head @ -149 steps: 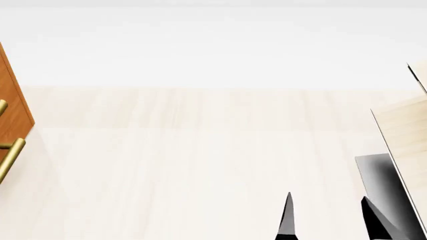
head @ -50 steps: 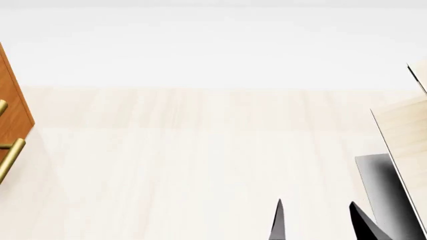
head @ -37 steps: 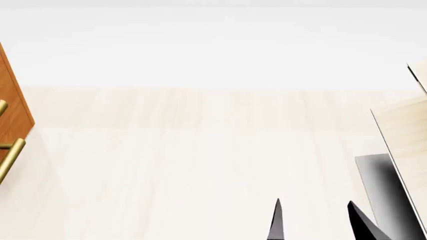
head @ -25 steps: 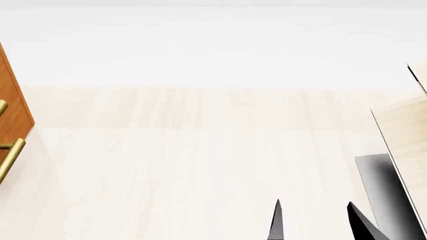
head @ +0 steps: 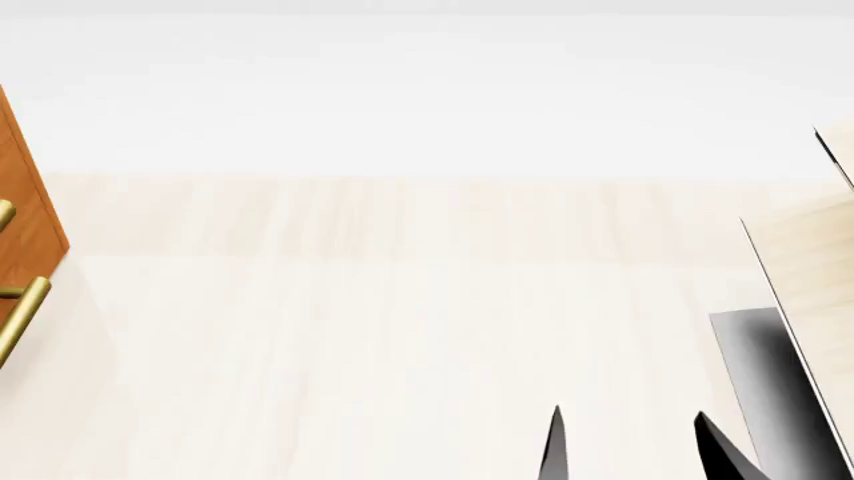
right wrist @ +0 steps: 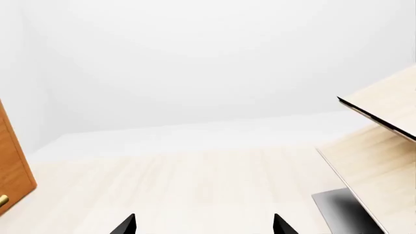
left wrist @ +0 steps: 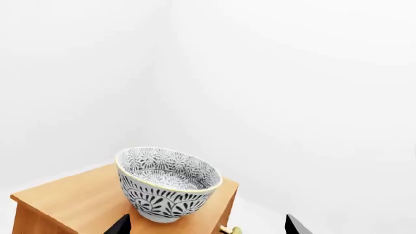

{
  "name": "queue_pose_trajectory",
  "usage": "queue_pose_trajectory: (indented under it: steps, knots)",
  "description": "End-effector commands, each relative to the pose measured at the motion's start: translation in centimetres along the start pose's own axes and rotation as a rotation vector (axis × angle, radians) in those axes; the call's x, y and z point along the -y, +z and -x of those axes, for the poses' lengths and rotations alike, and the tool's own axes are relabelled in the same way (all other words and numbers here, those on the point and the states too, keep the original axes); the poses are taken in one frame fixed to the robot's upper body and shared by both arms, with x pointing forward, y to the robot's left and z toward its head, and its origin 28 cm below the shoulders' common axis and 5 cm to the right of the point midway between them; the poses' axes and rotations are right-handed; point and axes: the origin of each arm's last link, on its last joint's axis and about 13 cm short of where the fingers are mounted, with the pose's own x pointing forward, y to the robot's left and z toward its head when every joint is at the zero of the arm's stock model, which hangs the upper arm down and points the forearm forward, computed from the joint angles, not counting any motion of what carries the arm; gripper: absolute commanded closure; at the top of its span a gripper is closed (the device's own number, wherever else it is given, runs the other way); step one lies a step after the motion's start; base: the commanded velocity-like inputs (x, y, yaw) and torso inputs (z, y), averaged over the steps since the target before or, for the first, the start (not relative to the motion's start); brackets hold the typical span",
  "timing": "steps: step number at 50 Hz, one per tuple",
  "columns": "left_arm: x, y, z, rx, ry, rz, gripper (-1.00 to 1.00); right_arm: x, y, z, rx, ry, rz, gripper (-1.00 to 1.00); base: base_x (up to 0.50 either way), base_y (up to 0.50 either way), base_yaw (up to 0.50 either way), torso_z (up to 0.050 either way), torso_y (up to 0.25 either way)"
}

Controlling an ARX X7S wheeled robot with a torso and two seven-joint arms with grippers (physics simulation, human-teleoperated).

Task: Close the top drawer of the cabinet and put the bowl on top of it.

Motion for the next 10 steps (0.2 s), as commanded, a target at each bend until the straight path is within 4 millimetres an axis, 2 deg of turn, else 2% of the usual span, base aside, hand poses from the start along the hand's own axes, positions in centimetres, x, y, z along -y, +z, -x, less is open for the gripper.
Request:
queue_pose_trajectory:
  steps: [1, 7, 10]
  knots:
    - [-0.3, -2.1, 2.6, 0.001, -0.017, -0.095, -1.00, 0.2, -0.5, 0.0, -0.006, -0.005, -0.006, -1.00, 0.00, 0.00, 0.00, 0.000, 0.000]
    - [-0.7, -3.6, 3.2, -0.014, -0.019, -0.143, -1.00, 0.3, -0.3, -0.1, -0.004, -0.005, -0.009, -1.00, 0.00, 0.00, 0.00, 0.000, 0.000]
    - [-0.8, -4.7, 4.3, -0.029, -0.051, -0.185, -1.00, 0.3, -0.5, -0.2, -0.008, -0.006, -0.007, -1.00, 0.00, 0.00, 0.00, 0.000, 0.000]
